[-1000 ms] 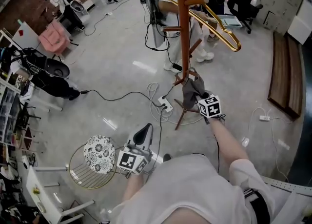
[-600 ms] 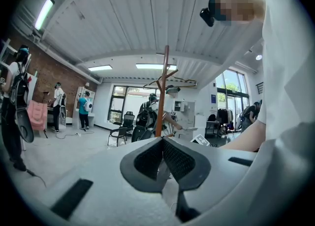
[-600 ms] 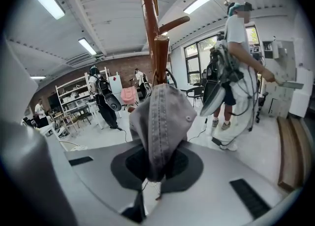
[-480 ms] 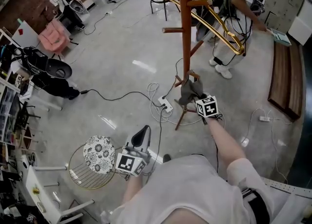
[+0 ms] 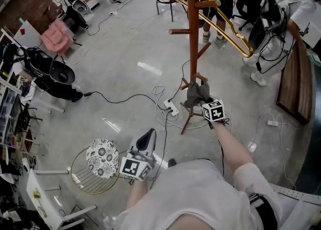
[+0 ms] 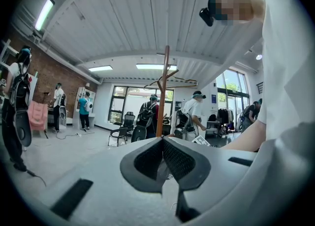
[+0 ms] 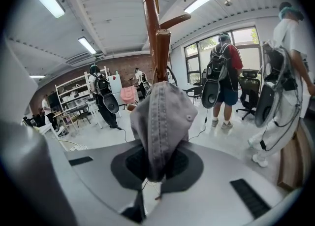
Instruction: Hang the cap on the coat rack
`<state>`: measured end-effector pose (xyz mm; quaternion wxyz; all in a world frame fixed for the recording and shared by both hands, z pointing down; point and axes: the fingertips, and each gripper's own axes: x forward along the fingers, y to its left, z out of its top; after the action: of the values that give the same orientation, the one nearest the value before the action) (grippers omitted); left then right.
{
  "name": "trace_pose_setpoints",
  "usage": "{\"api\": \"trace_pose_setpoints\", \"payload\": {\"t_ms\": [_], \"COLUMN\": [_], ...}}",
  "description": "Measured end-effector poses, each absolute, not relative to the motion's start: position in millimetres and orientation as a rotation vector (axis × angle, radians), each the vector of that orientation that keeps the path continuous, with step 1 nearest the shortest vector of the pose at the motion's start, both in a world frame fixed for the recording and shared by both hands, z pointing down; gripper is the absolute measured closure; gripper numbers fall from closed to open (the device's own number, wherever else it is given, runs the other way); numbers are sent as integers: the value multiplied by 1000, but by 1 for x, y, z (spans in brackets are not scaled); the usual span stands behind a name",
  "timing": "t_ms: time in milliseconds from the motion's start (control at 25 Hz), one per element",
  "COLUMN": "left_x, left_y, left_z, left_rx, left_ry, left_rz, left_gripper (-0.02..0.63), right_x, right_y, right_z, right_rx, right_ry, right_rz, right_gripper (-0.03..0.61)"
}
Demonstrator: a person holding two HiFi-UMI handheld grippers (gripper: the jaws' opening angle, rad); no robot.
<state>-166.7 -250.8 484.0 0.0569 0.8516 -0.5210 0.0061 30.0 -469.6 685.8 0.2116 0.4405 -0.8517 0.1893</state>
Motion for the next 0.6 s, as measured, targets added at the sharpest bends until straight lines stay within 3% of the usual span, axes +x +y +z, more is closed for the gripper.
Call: {"api": "trace_pose_setpoints", "payload": {"t_ms": [120, 160, 200, 240, 600], "left_x": [-168, -168, -168, -168, -163], "left_y": [-249, -248, -247, -246, -238], "left_z": [483, 483, 484, 484, 482], "left_rx": [2586, 2588, 2591, 2592, 2619], "left_ry": [-1580, -1579, -1578, -1576, -1544], "left_rz": [22, 22, 22, 21, 11], "left_gripper": [604, 604, 604, 604, 604], "right_x": [26, 25, 25, 26, 34], "right_y": [-468, -467, -466, -466, -455], "right_z": [684, 684, 684, 684, 659], "right_rx": [1219, 1222, 1233, 1248, 1311], "right_ry": [-2386, -2396, -2400, -2396, -2406], "right_rz": [521, 525, 527, 522, 415], "right_gripper": [557, 493, 345, 328, 316]}}
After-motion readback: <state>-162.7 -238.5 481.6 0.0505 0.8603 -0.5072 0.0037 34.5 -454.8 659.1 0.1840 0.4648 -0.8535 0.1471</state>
